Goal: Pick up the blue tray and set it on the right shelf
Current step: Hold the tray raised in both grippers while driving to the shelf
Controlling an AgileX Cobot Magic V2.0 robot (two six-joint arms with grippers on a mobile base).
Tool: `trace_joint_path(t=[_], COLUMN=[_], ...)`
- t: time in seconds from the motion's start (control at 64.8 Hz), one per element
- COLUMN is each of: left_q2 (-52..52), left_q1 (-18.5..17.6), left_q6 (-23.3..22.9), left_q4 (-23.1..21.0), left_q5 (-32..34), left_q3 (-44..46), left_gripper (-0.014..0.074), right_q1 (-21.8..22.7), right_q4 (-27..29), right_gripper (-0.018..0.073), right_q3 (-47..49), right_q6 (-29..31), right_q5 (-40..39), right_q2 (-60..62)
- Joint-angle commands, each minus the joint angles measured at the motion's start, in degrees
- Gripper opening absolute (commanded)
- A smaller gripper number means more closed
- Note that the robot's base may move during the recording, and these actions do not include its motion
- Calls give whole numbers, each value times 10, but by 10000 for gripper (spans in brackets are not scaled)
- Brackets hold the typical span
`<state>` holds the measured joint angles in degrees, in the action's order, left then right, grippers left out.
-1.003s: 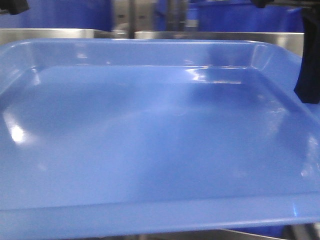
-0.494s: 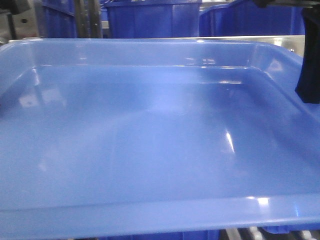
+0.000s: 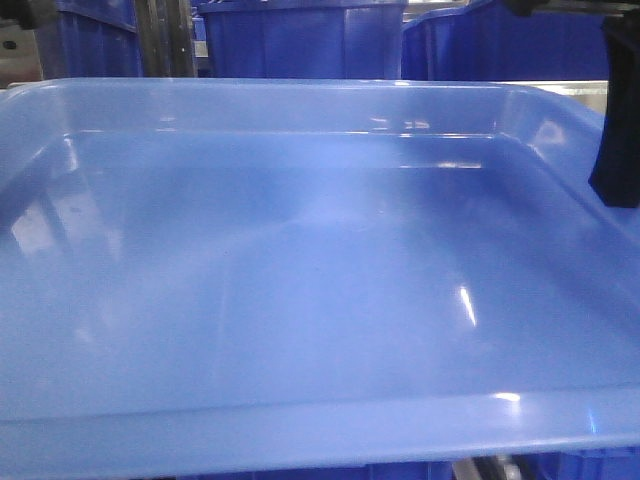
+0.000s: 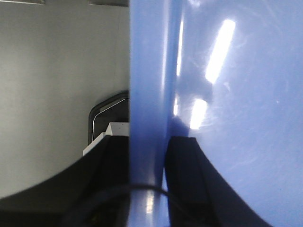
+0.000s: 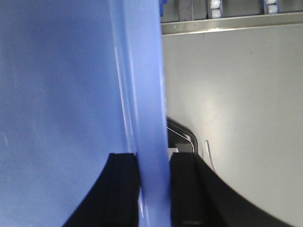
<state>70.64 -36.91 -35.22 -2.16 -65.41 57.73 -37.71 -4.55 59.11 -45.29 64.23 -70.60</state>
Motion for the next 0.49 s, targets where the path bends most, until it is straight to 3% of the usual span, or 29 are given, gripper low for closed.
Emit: trace_joint_path(t=[0.0,0.478], left_q2=[-14,-14], left_q1=[-7,-7], left_q6=[-5,-5], left_q4=[-30,-30], left_q5=[22,22], left_q3=[16,16], left_gripper=[106,106], right_q1=[-1,-1], right_q4=[5,5], right_gripper=[243,243], right_q3=[16,16], right_q6=[-5,-5], right_q5=[-34,-34], right_q2=[15,15])
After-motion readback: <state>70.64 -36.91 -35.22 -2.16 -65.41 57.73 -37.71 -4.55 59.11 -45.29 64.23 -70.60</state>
